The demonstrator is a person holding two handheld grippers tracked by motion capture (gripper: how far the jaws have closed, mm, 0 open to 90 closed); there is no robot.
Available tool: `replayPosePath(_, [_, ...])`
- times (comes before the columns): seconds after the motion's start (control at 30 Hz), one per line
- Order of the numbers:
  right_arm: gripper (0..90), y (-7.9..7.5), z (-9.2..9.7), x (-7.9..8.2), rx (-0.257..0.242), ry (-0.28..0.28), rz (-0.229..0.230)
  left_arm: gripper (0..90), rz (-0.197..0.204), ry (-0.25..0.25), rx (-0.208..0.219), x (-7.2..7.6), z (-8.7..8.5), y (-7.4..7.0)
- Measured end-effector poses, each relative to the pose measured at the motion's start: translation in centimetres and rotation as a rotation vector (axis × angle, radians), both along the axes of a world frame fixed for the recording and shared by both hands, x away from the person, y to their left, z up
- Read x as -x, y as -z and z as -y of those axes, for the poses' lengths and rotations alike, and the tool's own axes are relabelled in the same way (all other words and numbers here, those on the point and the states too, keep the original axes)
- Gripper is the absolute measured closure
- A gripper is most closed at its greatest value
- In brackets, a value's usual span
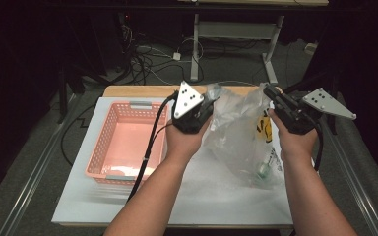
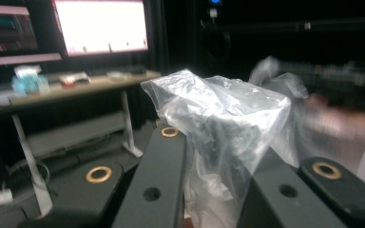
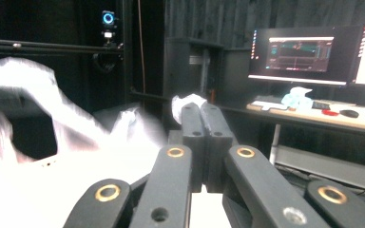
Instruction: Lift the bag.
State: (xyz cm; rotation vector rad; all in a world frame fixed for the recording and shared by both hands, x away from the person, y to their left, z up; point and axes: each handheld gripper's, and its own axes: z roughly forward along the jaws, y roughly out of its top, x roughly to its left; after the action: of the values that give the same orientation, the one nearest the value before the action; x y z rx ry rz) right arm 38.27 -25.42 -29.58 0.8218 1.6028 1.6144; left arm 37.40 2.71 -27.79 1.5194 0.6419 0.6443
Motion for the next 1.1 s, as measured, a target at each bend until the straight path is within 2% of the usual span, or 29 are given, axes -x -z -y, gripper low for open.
replayPosePath(0.1, [90.0, -1.3, 0.2, -0.4, 0.000, 0.012, 0.020, 88.3, 0.032, -0.008, 0.021, -0.4, 0.1, -1.8])
replayPosePath(0.2, [90.0, -3.2, 0.3, -0.3, -0.019, 0.021, 0.056, 88.3, 0.062, -0.012, 0.068, -0.5, -0.2, -3.3])
replayPosePath(0.27, [90.0, -4.5, 0.3, -0.2, -0.023, 0.024, 0.086, 88.3, 0.073, -0.016, 0.069, -0.6, -0.3, -3.8])
replayPosePath(0.33, [90.0, -5.2, 0.3, -0.2, -0.033, 0.028, 0.098, 88.3, 0.056, -0.022, 0.072, -0.9, -0.4, -3.6])
replayPosePath(0.4, [90.0, -5.2, 0.3, -0.3, -0.024, 0.032, 0.094, 88.1, 0.022, -0.031, 0.056, -1.2, -0.6, -2.7])
replayPosePath(0.47, [90.0, -4.3, 0.4, -0.7, -0.006, 0.039, 0.073, 87.2, -0.016, -0.034, 0.045, -1.6, -1.0, -1.2])
replayPosePath(0.5, [90.0, -3.6, 0.4, -1.0, 0.001, 0.041, 0.054, 77.7, -0.059, -0.027, 0.038, -1.6, -1.2, -0.3])
replayPosePath(0.63, [90.0, -0.3, 0.7, -2.0, 0.048, 0.061, -0.023, 61.5, -0.127, -0.066, -0.018, -0.9, -2.6, 3.7])
replayPosePath(0.67, [90.0, 0.4, 0.8, -2.2, 0.059, 0.068, -0.041, 57.1, -0.146, -0.078, -0.032, -0.5, -2.9, 4.6])
replayPosePath(0.7, [90.0, 1.1, 0.9, -2.3, 0.059, 0.071, -0.061, 55.9, -0.157, -0.082, -0.057, 0.0, -3.2, 5.5])
replayPosePath(0.77, [90.0, 2.1, 1.3, -2.4, 0.069, 0.077, -0.079, 53.3, -0.177, -0.086, -0.080, 0.9, -3.9, 7.0])
replayPosePath(0.83, [90.0, 2.9, 1.5, -2.3, 0.064, 0.078, -0.100, 49.8, -0.202, -0.080, -0.081, 2.0, -4.6, 8.1])
replayPosePath(0.97, [89.2, 3.5, 1.9, -1.8, 0.066, 0.064, -0.104, 44.6, -0.229, -0.068, -0.103, 4.3, -5.9, 9.5])
replayPosePath(1.03, [84.6, 3.4, 2.1, -1.4, 0.071, 0.050, -0.097, 41.5, -0.229, -0.050, -0.102, 5.6, -6.4, 10.0])
replayPosePath(1.1, [74.5, 3.2, 2.3, -0.8, 0.040, 0.014, -0.095, 36.1, -0.242, -0.037, -0.132, 6.5, -6.6, 10.4])
